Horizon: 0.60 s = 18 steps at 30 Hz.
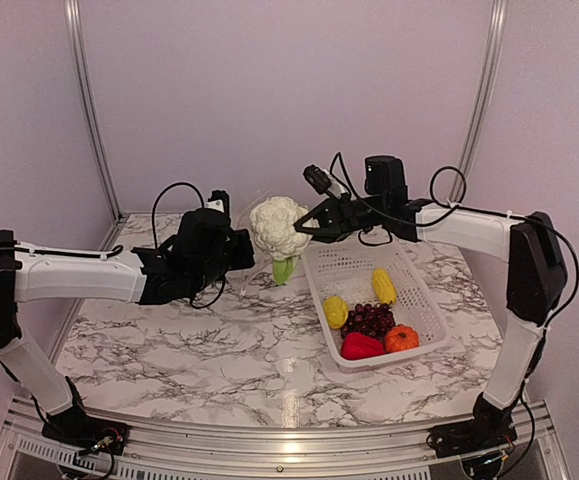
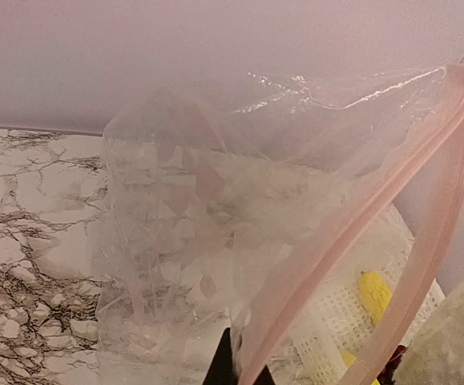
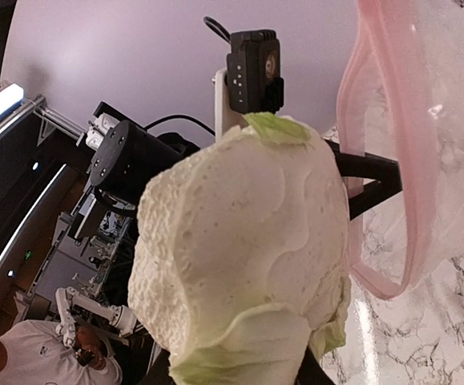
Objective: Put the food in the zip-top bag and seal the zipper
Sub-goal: Place the fake vegetable in the zipper food storage bag.
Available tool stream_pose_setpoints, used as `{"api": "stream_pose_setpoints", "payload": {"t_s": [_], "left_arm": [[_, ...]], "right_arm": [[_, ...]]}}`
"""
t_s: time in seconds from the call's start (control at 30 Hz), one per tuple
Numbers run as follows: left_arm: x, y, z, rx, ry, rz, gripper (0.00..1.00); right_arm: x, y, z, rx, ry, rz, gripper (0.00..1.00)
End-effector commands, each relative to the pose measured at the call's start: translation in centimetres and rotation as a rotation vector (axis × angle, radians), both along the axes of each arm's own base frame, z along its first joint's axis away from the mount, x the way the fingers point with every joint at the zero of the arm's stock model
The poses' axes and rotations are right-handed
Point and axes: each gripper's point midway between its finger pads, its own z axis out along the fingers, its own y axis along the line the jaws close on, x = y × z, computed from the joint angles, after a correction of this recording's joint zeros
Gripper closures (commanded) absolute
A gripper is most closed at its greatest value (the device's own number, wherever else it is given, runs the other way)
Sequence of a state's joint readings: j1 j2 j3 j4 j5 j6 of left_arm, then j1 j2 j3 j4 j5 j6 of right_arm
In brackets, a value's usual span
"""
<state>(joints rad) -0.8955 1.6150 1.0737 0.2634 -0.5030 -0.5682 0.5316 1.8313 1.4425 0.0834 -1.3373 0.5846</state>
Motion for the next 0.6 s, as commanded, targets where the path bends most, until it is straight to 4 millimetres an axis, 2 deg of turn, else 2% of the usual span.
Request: {"api": "stream_pose_setpoints", "payload": {"t_s": [0.0, 0.27, 0.57], "left_arm": [[-0.6, -0.6, 1.9, -0.04, -0.06, -0.066, 1.0], [-1.0, -1.4, 1.9, -0.028, -0.084, -0.103, 1.0], [-1.3, -4.4, 1.7, -0.04, -0.081, -0.178, 1.0]], "right_arm": [[2.1, 0.0, -1.0, -0.014, 0.095, -0.041, 1.0], [3.6, -0.4, -3.2, -0.065, 0.183, -0.123, 1.0], [4.9, -0.4, -5.0, -0.104, 0.276, -0.18, 1.0]]}}
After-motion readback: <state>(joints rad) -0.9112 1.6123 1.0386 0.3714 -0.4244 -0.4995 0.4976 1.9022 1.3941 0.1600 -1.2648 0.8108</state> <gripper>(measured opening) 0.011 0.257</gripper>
